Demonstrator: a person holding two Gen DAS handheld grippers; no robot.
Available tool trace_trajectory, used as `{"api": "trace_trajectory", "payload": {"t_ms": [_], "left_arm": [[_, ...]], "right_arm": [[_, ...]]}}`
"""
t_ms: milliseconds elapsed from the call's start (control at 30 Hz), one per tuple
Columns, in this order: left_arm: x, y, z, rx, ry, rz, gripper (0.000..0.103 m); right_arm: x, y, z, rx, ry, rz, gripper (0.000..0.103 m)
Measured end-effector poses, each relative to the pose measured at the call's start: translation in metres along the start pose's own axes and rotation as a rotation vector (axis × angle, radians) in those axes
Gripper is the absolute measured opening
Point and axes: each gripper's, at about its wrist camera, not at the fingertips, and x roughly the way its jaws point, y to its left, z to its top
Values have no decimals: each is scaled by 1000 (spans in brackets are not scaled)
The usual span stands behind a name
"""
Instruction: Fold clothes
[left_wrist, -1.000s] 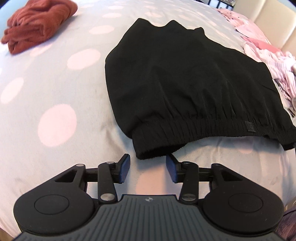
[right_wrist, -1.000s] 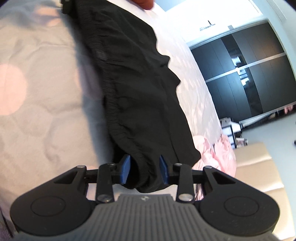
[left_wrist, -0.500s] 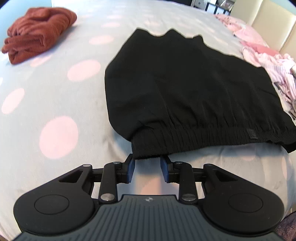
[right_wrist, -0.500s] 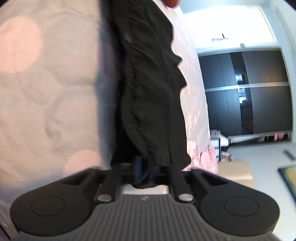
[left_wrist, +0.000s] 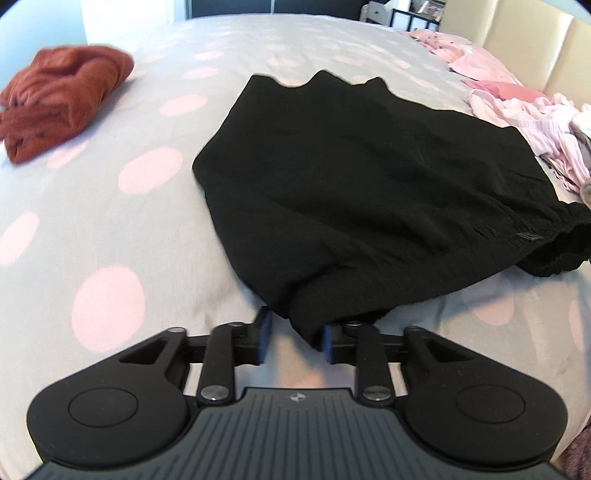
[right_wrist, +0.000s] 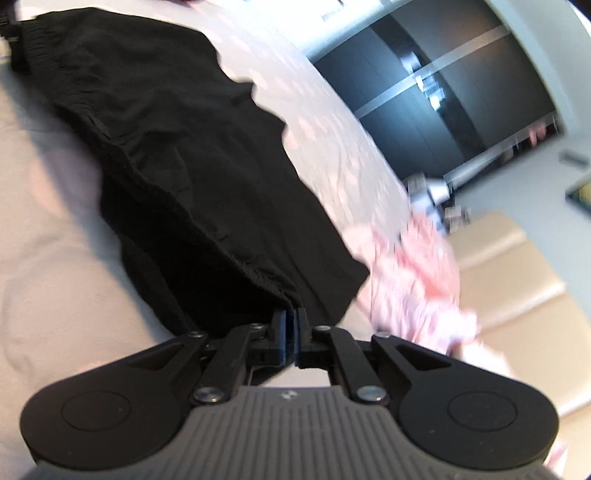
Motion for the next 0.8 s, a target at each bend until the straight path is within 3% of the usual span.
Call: {"api": "trace_trajectory", "payload": {"t_ms": [133, 267, 400, 600, 700, 800], "left_arm": [[-8, -8, 10, 73, -61, 22, 7], [-20, -10, 23, 90, -84, 25, 6], [-30, -13, 35, 114, -86, 44, 5], [-49, -18, 64, 220, 24, 64, 5], [-75, -25, 89, 326, 55, 71, 5], [-111, -33, 114, 443, 45, 138, 4]], "right_arm": [[4, -9, -4, 83, 35, 63, 5], [0, -7, -8, 77, 84, 100, 10], [-4, -14, -13, 163, 133, 175, 9], [-4, -46, -6, 319, 168, 281, 3], [-23, -71, 13, 280, 127, 243, 2], [-57, -94, 44, 135, 55, 112, 0]]}}
